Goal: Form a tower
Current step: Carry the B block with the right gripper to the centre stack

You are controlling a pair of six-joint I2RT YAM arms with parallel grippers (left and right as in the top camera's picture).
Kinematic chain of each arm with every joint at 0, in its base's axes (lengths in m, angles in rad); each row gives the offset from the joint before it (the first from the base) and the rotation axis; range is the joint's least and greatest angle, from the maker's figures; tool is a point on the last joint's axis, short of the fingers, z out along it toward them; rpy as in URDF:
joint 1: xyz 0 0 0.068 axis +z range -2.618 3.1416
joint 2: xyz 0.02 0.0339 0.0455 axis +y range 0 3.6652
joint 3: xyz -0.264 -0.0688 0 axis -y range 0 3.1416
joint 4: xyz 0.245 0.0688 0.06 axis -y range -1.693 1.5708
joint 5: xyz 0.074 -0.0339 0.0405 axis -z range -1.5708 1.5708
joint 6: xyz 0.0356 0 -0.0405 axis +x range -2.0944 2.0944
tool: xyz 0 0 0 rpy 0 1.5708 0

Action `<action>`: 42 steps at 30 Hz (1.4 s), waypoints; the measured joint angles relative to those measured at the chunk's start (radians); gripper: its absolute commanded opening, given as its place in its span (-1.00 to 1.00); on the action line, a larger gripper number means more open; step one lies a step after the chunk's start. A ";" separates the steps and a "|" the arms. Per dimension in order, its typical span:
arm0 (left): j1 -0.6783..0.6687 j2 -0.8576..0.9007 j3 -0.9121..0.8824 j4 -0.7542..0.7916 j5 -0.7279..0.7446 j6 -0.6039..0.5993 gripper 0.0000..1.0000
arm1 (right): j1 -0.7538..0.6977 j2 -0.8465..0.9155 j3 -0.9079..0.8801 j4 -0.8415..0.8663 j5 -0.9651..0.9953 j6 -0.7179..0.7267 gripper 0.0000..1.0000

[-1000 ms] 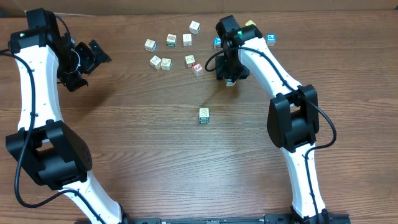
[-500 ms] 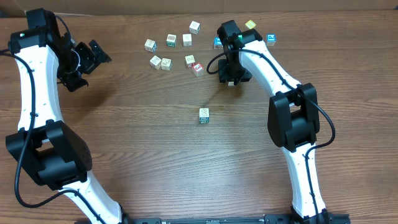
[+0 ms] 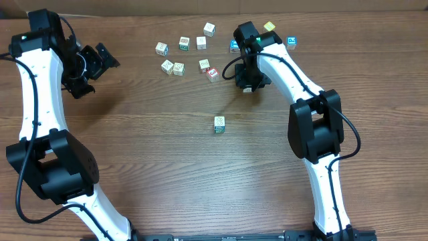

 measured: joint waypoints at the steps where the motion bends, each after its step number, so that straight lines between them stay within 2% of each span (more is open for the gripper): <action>1: 0.000 0.000 0.000 0.000 0.000 0.000 0.99 | 0.000 0.000 0.001 -0.010 0.000 0.000 -0.49; 7: 0.000 0.000 0.000 0.000 0.000 0.000 0.99 | 0.000 -0.039 0.008 -0.099 -0.003 0.000 -0.50; 14: 0.000 0.000 0.000 0.000 0.000 0.000 0.99 | 0.000 -0.293 0.032 -0.199 -0.031 0.000 -0.48; 19: 0.000 0.000 0.000 0.000 0.000 0.000 0.99 | 0.000 -0.398 0.056 -0.196 -0.037 0.001 -0.49; 23: 0.000 0.000 0.000 0.000 0.000 0.000 0.99 | 0.000 -0.394 -0.013 -0.116 -0.038 0.001 -0.48; 32: 0.000 0.000 0.000 0.000 0.000 0.000 0.99 | 0.001 -0.360 -0.388 0.176 -0.039 0.019 -0.47; 38: 0.000 0.000 0.000 0.000 0.000 0.000 0.99 | 0.001 -0.355 -0.575 0.354 -0.030 0.023 -0.47; 40: 0.000 0.000 0.000 0.000 0.000 0.000 0.99 | 0.001 -0.355 -0.614 0.390 -0.024 0.025 -0.34; 42: 0.000 0.000 0.000 0.000 0.000 0.000 0.99 | 0.001 -0.355 -0.633 0.406 -0.018 0.027 -0.12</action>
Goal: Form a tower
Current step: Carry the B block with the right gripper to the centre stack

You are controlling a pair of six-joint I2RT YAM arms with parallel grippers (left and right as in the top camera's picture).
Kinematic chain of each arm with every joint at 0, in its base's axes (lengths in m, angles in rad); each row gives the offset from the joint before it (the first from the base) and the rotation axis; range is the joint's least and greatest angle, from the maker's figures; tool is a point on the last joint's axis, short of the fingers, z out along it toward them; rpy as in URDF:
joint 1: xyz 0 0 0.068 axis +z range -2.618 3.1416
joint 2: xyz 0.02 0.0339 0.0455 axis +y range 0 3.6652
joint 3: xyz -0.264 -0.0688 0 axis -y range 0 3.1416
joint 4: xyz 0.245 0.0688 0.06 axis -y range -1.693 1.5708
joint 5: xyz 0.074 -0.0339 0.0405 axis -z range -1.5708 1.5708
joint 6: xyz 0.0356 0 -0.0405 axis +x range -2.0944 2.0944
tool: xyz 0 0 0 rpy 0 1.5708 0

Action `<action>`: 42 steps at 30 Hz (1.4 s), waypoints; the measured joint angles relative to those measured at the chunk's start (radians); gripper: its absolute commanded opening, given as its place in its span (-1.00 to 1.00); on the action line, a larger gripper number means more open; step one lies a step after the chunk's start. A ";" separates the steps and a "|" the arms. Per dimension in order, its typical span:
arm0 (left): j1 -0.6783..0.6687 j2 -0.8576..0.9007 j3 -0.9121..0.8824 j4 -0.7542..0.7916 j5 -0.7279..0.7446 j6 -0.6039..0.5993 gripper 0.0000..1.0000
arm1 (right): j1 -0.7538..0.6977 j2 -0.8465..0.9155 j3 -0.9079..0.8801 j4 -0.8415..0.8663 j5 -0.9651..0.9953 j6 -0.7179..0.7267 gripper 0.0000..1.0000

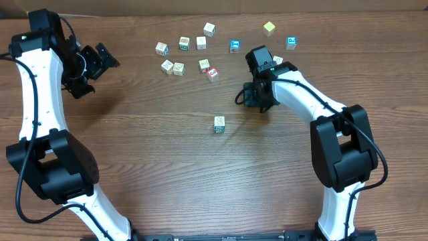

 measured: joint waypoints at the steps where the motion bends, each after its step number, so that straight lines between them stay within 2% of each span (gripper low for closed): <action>1: 0.000 0.000 0.000 0.000 0.000 0.000 0.99 | 0.000 0.000 -0.004 0.003 0.002 0.001 -0.05; 5: 0.000 0.000 0.000 0.000 0.000 0.000 0.99 | 0.000 0.000 -0.008 0.013 0.010 -0.004 0.01; 7: 0.000 0.000 0.000 0.000 0.000 0.000 0.99 | 0.000 0.000 -0.008 0.014 0.010 -0.004 -0.05; 11: 0.000 0.000 0.000 0.000 0.000 0.000 0.99 | 0.000 0.000 -0.008 0.012 0.011 -0.005 -0.29; 19: 0.000 0.000 0.000 0.000 0.000 0.000 0.99 | 0.000 0.000 -0.006 -0.006 0.014 -0.004 -0.38; 24: 0.000 0.000 0.000 0.000 0.000 0.000 0.99 | 0.000 0.000 0.103 -0.164 0.014 -0.004 -0.51; 31: 0.000 0.000 0.000 0.000 0.000 0.000 0.99 | 0.020 -0.082 0.356 -0.417 0.009 -0.003 -0.51; 36: 0.000 0.000 0.000 0.000 0.000 0.000 1.00 | 0.079 -0.184 0.396 -0.511 -0.027 0.029 -0.49; 42: 0.000 0.000 0.000 0.000 0.000 0.000 0.99 | 0.138 -0.189 0.372 -0.536 -0.079 0.105 -0.49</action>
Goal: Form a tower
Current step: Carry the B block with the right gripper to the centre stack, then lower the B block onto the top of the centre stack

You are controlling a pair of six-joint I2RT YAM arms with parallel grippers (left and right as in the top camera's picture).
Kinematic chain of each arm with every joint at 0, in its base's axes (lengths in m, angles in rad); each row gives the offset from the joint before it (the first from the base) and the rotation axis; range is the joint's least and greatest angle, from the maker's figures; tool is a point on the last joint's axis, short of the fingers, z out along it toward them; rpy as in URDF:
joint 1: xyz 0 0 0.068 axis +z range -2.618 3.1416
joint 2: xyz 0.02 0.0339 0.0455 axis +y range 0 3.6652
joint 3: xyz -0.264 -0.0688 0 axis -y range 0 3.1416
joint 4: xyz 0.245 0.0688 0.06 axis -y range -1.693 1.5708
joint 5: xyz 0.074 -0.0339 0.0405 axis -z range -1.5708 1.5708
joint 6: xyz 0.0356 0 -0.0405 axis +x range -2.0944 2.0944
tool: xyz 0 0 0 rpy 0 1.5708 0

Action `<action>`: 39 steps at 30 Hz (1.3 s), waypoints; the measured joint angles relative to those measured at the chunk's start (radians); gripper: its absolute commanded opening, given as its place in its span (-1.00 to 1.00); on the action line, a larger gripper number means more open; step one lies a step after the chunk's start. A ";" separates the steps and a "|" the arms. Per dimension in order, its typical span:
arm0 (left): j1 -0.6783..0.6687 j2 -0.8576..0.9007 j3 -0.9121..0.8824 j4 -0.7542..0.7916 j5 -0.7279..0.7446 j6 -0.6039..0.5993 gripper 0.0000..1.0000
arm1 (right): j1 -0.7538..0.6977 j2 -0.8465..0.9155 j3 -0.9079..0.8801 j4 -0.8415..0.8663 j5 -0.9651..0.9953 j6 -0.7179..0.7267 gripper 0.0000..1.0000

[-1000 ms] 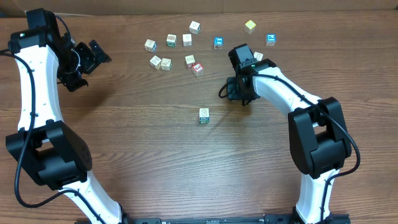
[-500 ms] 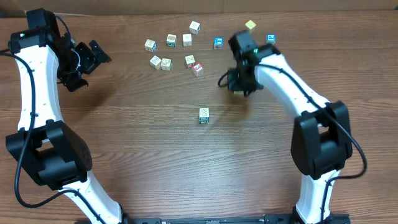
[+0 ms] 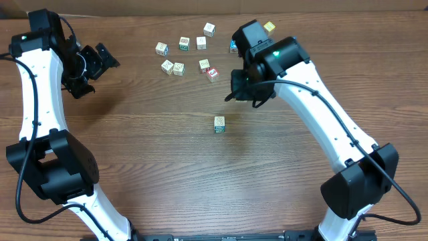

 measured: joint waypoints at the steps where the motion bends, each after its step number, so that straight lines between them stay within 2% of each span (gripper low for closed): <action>1: 0.000 0.000 0.000 0.000 0.000 0.000 0.99 | 0.009 0.000 -0.008 0.002 -0.004 0.014 -0.49; 15: 0.000 0.000 0.000 0.000 0.000 0.000 0.99 | 0.164 0.043 -0.099 0.102 0.055 0.169 -0.49; 39: 0.000 0.000 0.000 0.000 0.000 0.000 0.99 | 0.175 0.043 -0.174 0.187 0.071 0.221 -0.49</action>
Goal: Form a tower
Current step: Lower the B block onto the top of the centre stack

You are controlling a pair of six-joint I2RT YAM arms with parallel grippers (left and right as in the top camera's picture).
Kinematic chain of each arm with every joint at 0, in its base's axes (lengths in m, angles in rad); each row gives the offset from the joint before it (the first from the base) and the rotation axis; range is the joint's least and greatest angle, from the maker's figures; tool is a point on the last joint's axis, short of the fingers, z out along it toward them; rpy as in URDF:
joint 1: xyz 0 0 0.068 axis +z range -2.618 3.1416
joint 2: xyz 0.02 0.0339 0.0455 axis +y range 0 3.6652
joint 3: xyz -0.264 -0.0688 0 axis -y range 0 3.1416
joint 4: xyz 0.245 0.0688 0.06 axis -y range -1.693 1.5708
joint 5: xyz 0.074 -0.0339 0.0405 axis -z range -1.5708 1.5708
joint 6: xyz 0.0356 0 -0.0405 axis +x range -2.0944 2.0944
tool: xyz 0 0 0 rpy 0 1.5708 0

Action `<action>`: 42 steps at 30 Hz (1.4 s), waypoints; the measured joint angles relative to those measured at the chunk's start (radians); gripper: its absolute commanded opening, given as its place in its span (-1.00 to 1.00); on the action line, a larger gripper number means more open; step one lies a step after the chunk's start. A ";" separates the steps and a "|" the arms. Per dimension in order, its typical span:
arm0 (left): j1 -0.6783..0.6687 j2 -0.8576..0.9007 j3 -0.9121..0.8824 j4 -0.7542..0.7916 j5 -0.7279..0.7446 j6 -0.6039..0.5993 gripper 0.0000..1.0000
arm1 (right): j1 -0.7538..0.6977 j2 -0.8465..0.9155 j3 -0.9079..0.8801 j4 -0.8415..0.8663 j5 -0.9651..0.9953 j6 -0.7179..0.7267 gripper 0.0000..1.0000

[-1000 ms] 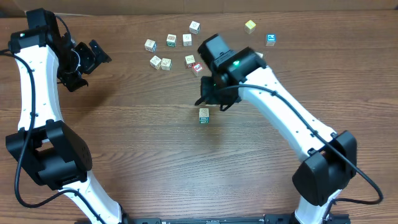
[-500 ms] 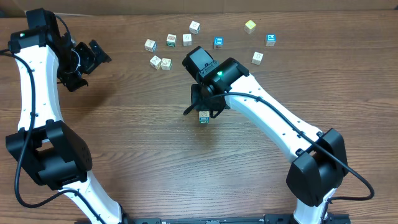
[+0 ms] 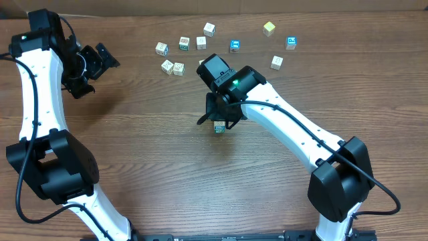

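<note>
A lone light cube with green print (image 3: 219, 128) sits mid-table, only its lower part showing. My right gripper (image 3: 217, 118) hangs directly over it, and its black body hides the fingertips, so I cannot tell whether it holds anything or touches the cube. Loose cubes lie along the far side: a cluster of white ones (image 3: 178, 68), a blue one (image 3: 234, 45), a yellow one (image 3: 269, 28), another blue one (image 3: 291, 42) and a white one (image 3: 277, 62). My left gripper (image 3: 99, 72) is raised at the far left, open and holding nothing.
The right arm's white link (image 3: 287, 127) stretches diagonally from the near right to the centre and covers part of the cube cluster. The left arm (image 3: 37, 100) runs down the left edge. The table's far edge (image 3: 134, 15) lies just behind the cubes.
My right gripper has moved from right of the cube cluster, near the far side, to directly over the lone cube in the middle. The left arm has not moved.
My right gripper was among the far cubes near the blue one. Then it hung lower and to the right, then back beside the cluster, and now over the lone central cube. The loose cubes that I can see kept their places, and the left arm stayed still.
</note>
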 measured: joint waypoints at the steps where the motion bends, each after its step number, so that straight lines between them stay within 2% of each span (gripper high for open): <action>1: 0.000 0.000 0.000 0.000 0.000 0.000 0.99 | 0.000 0.000 -0.001 0.003 0.000 0.001 -0.49; 14: 0.000 0.000 0.000 0.000 0.000 0.000 0.99 | 0.000 0.011 -0.066 0.067 0.000 0.014 -0.48; 42: 0.000 0.000 0.000 0.000 0.000 0.000 0.99 | 0.000 0.060 -0.069 0.085 0.026 0.014 -0.47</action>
